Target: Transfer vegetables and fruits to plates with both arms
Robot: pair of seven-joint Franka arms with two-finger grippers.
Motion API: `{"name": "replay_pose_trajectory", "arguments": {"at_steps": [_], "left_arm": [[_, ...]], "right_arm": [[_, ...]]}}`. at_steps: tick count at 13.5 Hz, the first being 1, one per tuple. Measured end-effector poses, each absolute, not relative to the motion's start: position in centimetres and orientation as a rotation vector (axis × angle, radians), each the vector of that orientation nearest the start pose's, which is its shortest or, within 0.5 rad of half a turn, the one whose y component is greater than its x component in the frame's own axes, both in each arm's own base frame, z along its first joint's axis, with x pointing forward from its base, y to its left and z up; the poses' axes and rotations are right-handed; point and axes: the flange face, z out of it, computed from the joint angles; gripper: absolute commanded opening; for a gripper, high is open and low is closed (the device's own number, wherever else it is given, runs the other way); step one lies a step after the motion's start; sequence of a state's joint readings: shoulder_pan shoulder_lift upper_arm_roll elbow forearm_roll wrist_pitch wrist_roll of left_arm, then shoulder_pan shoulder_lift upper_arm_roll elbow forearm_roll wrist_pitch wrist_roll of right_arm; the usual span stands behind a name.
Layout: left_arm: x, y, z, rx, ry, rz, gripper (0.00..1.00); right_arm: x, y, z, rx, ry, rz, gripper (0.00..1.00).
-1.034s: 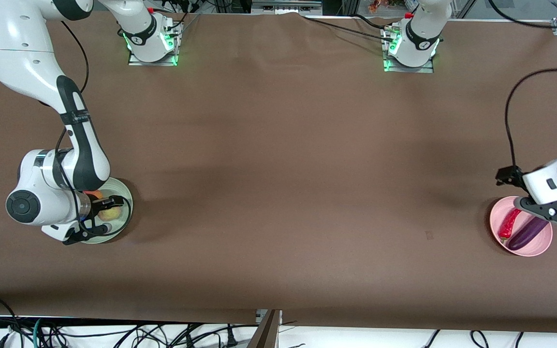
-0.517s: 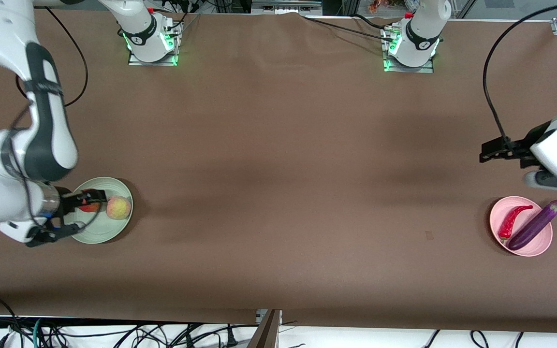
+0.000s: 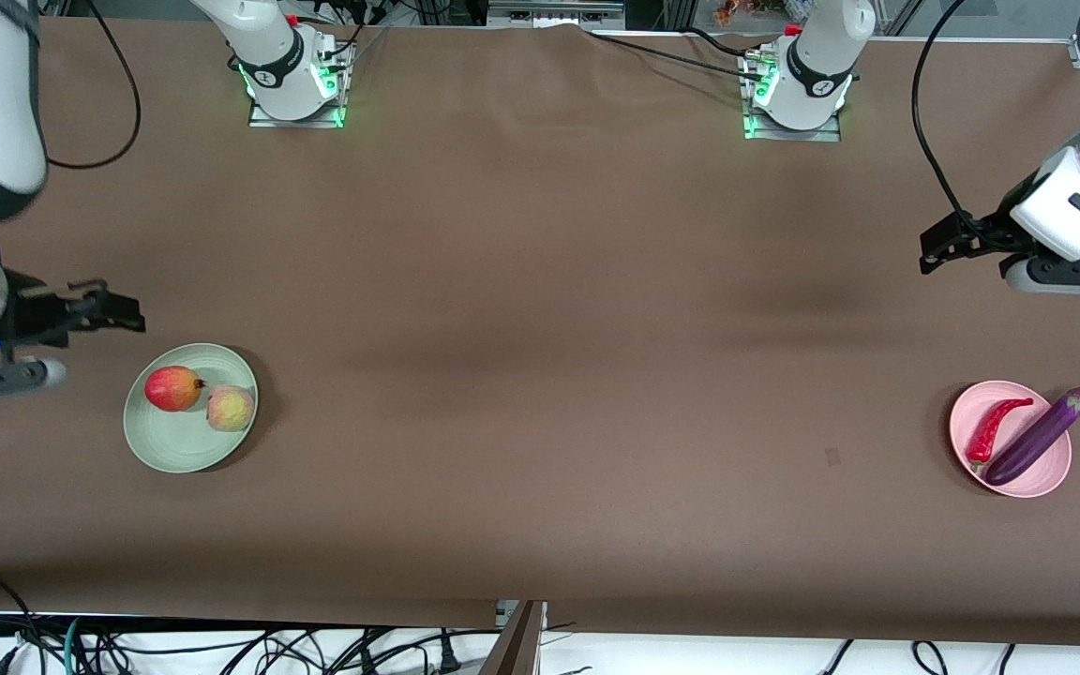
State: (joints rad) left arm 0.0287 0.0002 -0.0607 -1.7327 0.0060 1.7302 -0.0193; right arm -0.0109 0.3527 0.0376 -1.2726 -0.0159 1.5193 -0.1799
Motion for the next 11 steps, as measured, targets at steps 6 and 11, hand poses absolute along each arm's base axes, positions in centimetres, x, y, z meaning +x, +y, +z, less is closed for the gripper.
{"name": "replay_pose_trajectory", "arguments": {"at_steps": [6,11], "left_arm": [[57.9,-0.8,56.0,-3.138,-0.005,0.015,1.00],[58.1,-0.6,56.0,-3.138,-0.008,0.025,1.00]], "right_arm": [[58.5,2.0,62.7,-3.136,-0.330,-0.021,1.00],[57.5,1.9,61.6,-3.135,-0.326,0.053,1.00]]}}
